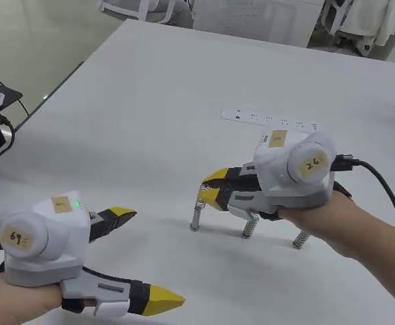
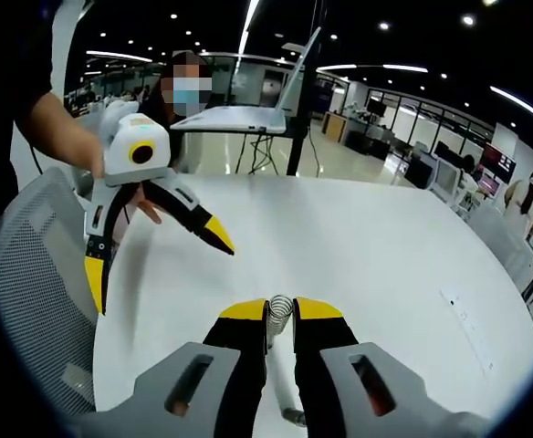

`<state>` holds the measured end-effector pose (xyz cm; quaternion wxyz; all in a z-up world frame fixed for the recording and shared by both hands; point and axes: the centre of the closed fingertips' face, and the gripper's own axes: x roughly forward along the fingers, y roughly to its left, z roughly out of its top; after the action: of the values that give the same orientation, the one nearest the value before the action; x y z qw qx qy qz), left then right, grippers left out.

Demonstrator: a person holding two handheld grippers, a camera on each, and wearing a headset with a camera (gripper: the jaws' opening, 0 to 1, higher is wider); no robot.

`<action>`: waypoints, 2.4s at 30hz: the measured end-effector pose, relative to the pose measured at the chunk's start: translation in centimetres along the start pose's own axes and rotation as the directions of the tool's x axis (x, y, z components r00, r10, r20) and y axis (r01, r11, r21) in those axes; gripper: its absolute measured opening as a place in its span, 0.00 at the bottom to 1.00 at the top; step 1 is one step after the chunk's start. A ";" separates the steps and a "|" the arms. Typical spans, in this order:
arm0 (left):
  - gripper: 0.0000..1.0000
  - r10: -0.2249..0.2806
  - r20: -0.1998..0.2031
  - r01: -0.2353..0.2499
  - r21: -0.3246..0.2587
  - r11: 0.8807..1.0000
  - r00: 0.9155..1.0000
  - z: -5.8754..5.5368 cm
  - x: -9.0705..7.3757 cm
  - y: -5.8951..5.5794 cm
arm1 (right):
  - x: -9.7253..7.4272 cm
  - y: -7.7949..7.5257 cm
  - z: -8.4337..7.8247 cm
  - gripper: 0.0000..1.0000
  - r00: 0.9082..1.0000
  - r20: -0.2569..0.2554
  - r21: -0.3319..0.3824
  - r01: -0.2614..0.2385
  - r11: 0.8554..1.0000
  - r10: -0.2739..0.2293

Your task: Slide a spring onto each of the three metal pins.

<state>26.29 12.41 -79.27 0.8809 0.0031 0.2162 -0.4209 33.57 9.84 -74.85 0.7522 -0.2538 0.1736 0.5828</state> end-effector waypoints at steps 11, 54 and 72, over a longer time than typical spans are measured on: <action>0.98 0.001 0.000 -0.001 -0.005 1.000 1.000 0.0 0.0 -0.1 | 0.7 0.1 -0.4 0.08 1.000 -0.013 0.007 -0.004 1.000 0.004; 0.98 0.002 -0.005 -0.002 -0.020 1.000 1.000 -0.3 0.3 -0.1 | 3.8 0.6 -5.0 0.09 0.990 -0.139 0.021 -0.030 0.999 0.033; 0.98 0.001 0.010 -0.001 -0.001 1.000 1.000 1.1 0.3 -0.4 | 1.7 1.5 -4.0 0.32 0.997 -0.072 0.057 0.001 0.998 0.003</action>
<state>26.58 11.76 -78.34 0.8821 0.0009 0.2121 -0.4206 32.75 9.15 -79.32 0.7521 -0.2528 0.2174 0.5685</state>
